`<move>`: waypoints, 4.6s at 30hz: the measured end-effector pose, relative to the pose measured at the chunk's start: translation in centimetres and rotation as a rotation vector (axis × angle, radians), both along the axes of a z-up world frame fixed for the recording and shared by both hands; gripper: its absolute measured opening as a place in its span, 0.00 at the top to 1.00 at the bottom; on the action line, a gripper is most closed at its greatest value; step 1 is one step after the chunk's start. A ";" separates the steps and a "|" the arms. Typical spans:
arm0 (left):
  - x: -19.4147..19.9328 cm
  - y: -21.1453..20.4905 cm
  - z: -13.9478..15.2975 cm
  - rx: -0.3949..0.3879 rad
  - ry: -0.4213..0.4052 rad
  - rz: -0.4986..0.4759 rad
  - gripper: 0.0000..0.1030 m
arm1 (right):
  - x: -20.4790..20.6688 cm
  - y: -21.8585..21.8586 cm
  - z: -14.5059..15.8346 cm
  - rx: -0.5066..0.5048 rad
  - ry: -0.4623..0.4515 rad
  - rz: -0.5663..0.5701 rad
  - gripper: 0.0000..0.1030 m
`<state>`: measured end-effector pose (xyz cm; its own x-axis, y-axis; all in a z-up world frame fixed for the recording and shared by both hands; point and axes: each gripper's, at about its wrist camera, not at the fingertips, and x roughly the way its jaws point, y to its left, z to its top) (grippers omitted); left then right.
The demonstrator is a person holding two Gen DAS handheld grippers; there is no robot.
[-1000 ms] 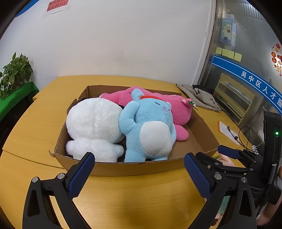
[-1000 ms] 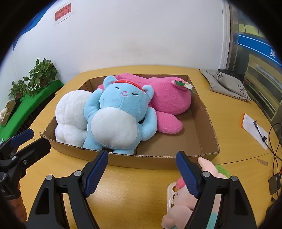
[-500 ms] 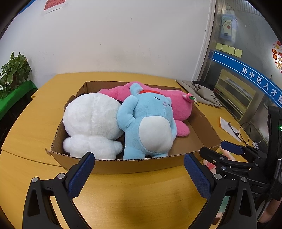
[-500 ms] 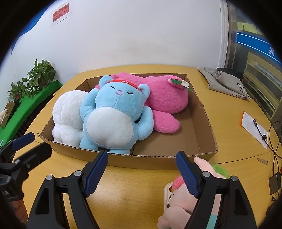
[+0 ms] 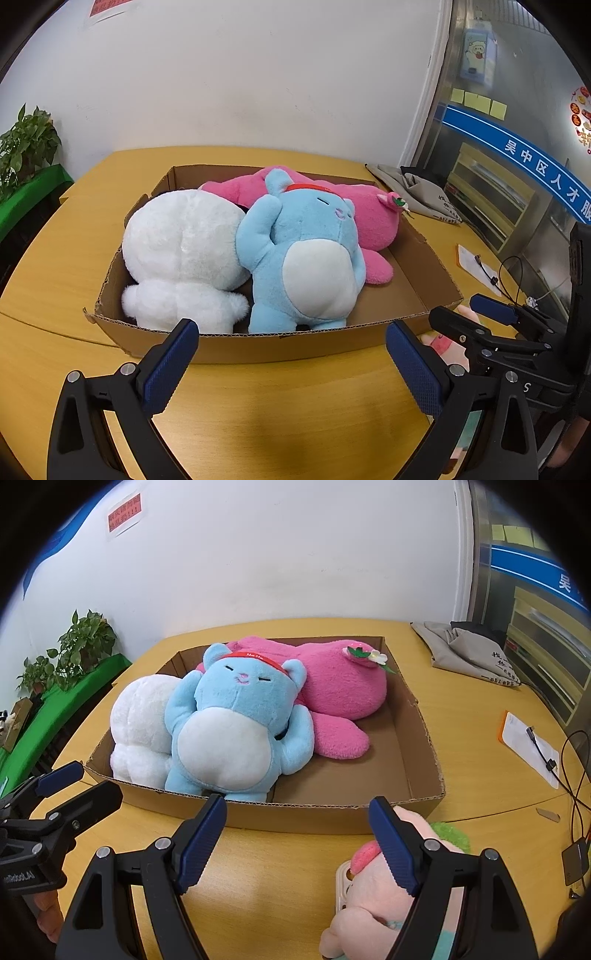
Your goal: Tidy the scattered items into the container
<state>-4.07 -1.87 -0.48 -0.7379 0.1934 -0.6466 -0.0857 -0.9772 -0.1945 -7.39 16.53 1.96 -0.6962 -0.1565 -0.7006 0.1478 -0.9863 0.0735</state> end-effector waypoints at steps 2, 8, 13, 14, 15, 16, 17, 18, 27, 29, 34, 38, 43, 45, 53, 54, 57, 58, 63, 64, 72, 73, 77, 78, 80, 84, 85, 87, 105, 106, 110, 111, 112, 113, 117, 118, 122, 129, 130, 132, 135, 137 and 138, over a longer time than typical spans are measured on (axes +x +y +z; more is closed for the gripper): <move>0.0 0.1 0.0 -0.008 0.001 -0.001 0.01 | 0.1 0.2 0.1 -0.004 0.003 0.001 0.23; 0.2 0.7 -0.3 -0.016 -0.015 -0.042 0.01 | 1.7 3.8 0.0 -0.007 0.023 -0.030 0.23; -0.3 1.8 -1.6 0.015 -0.057 -0.079 0.01 | 4.2 10.5 -1.5 -0.100 -0.050 -0.123 0.23; -0.4 2.1 -1.8 0.019 -0.062 -0.088 0.01 | 4.4 11.5 -2.1 -0.096 -0.072 -0.140 0.23; -0.6 2.6 -2.0 0.025 -0.068 -0.098 0.01 | 4.5 11.9 -2.8 -0.091 -0.096 -0.147 0.23; -0.6 2.9 -2.2 0.031 -0.073 -0.107 0.01 | 4.5 12.2 -3.9 -0.091 -0.138 -0.145 0.23; -0.7 3.3 -2.3 0.037 -0.079 -0.121 0.01 | 4.6 12.2 -4.4 -0.107 -0.152 -0.139 0.22; -0.7 3.8 -2.4 0.038 -0.084 -0.139 0.01 | 4.9 12.2 -4.8 -0.143 -0.146 -0.128 0.22; -0.7 5.3 -2.4 0.059 -0.100 -0.207 0.01 | 5.4 7.5 -6.7 -0.276 -0.236 0.123 0.19; -1.0 5.8 -2.6 0.074 -0.115 -0.230 0.01 | 6.0 4.8 -7.7 -0.196 -0.257 0.213 0.18; -1.9 7.5 -5.0 0.063 -0.201 -0.277 0.01 | 7.5 1.7 -8.1 -0.089 -0.188 0.273 0.14; -2.2 7.5 -6.7 0.153 -0.259 -0.294 0.01 | 7.6 2.4 -8.2 -0.112 -0.197 0.256 0.14; -1.9 7.4 -6.8 0.218 -0.272 -0.330 0.12 | 8.1 2.3 -8.3 -0.101 -0.186 0.252 0.13; -1.7 7.3 -6.5 0.285 -0.284 -0.363 0.12 | 8.2 2.0 -8.4 -0.087 -0.182 0.261 0.12; -1.4 9.3 -7.6 0.281 -0.343 -0.415 0.23 | 8.9 0.7 -8.5 -0.018 -0.147 0.290 0.12; -1.4 9.4 -7.5 0.290 -0.347 -0.430 0.28 | 8.9 0.9 -8.5 -0.027 -0.152 0.285 0.12; -1.4 9.6 -7.5 0.292 -0.362 -0.449 0.30 | 9.0 1.5 -8.3 -0.043 -0.176 0.275 0.12; -1.4 9.8 -7.6 0.290 -0.366 -0.457 0.31 | 9.1 1.7 -8.1 -0.036 -0.187 0.272 0.12; -0.9 10.6 -7.5 0.302 -0.366 -0.502 0.45 | 11.4 2.5 -7.4 0.050 -0.204 0.281 0.11; -0.9 10.7 -7.5 0.302 -0.365 -0.504 0.48 | 11.8 2.7 -7.4 0.060 -0.207 0.282 0.11; -1.1 10.5 -7.3 0.293 -0.363 -0.490 0.65 | 12.6 2.5 -7.8 0.074 -0.216 0.286 0.17; -1.1 10.4 -7.2 0.295 -0.360 -0.492 0.67 | 12.5 2.6 -7.7 0.073 -0.210 0.291 0.18; -1.0 10.2 -5.6 0.288 -0.326 -0.495 0.74 | 12.2 2.8 -7.3 0.026 -0.176 0.293 0.21; -1.1 10.2 -4.9 0.286 -0.309 -0.494 0.75 | 12.1 2.8 -7.1 0.012 -0.164 0.293 0.21; -1.4 10.1 -3.3 0.293 -0.269 -0.503 0.76 | 11.9 2.8 -6.5 -0.007 -0.122 0.292 0.22; -2.7 11.1 2.1 0.262 -0.145 -0.565 0.80 | 10.6 3.0 -4.3 -0.018 -0.012 0.270 0.23; -3.3 11.6 3.7 0.251 -0.107 -0.590 0.81 | 9.8 3.1 -3.5 -0.019 0.017 0.263 0.23; -4.8 12.9 6.9 0.226 -0.035 -0.637 0.84 | 7.8 3.3 -2.0 -0.015 0.070 0.240 0.24; -23.4 16.2 0.4 -0.066 -0.152 -0.434 0.82 | -9.7 4.3 -2.7 -0.050 0.071 0.143 0.25; -23.6 16.5 -0.6 -0.078 -0.176 -0.438 0.82 | -9.9 4.5 -3.1 -0.056 0.042 0.144 0.23; -23.3 17.6 -1.8 -0.098 -0.168 -0.462 0.81 | -9.6 5.9 -3.3 -0.081 0.000 0.124 0.22; -23.3 17.8 -1.8 -0.108 -0.168 -0.460 0.81 | -9.3 6.1 -2.9 -0.069 0.009 0.124 0.22; -23.3 18.0 -1.9 -0.124 -0.166 -0.460 0.81 | -8.7 6.3 -2.3 -0.046 0.021 0.128 0.22; -23.2 18.3 -2.0 -0.136 -0.165 -0.461 0.81 | -8.3 6.3 -1.8 -0.032 0.028 0.132 0.22; -23.2 17.9 -1.3 -0.103 -0.173 -0.449 0.81 | -7.5 6.4 -1.4 0.002 -0.010 0.131 0.23; -22.9 17.6 -0.8 -0.089 -0.168 -0.443 0.81 | -7.7 6.5 -2.0 -0.010 -0.031 0.133 0.23; -21.1 17.4 0.2 -0.097 -0.139 -0.477 0.81 | -8.9 6.7 -5.2 0.005 -0.116 0.125 0.23; -21.0 17.9 -0.4 -0.147 -0.139 -0.445 0.79 | -7.1 6.4 -3.6 -0.010 -0.092 0.112 0.23; -20.9 17.9 -0.3 -0.151 -0.137 -0.440 0.79 | -6.5 6.6 -3.1 -0.009 -0.078 0.107 0.23; -20.4 17.6 0.3 -0.162 -0.130 -0.419 0.63 | -5.1 7.0 -1.9 -0.014 -0.036 0.090 0.23; -18.4 15.3 2.6 -0.130 -0.092 -0.328 0.19 | -3.3 7.9 -0.5 -0.044 0.012 0.061 0.18; -15.9 13.2 4.1 -0.070 -0.040 -0.309 0.10 | -2.1 8.0 0.0 -0.032 0.035 0.027 0.16; -14.8 12.3 4.6 -0.052 -0.026 -0.306 0.07 | -1.5 7.9 0.1 -0.019 0.049 0.013 0.16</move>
